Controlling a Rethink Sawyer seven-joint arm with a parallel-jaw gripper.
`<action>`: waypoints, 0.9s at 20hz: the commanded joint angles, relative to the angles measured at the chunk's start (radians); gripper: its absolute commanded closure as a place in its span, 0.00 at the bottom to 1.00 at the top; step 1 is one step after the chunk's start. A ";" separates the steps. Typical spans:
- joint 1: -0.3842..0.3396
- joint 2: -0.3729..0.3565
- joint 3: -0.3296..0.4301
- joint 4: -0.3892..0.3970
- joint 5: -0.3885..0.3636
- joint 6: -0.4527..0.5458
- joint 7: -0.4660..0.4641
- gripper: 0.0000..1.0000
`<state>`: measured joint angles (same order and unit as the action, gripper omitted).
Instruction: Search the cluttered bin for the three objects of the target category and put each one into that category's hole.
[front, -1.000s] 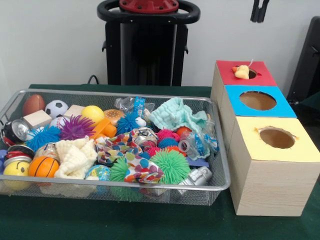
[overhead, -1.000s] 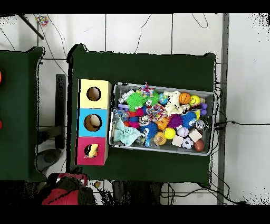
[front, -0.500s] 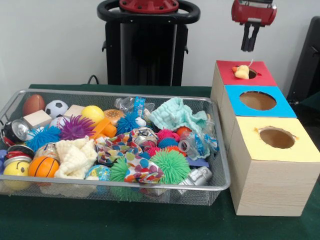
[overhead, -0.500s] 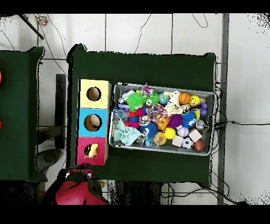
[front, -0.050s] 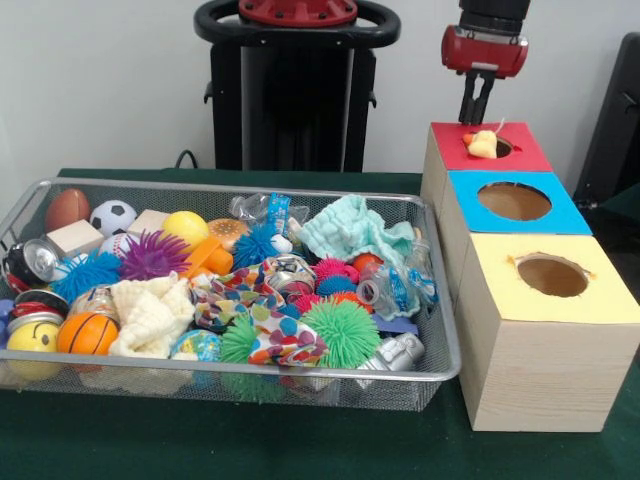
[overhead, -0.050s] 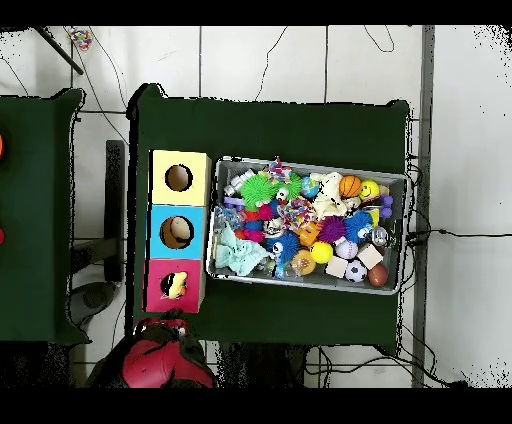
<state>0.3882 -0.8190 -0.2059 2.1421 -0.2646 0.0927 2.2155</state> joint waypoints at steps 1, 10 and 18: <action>0.075 0.281 -0.144 -0.049 0.021 -0.076 0.191 1.00; 0.200 0.122 -0.204 -0.058 0.127 0.163 0.130 1.00; 0.123 -0.161 -0.124 -0.103 0.120 0.453 0.007 1.00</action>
<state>0.5895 -0.8562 -0.3851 2.1192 -0.1825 0.3552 2.2155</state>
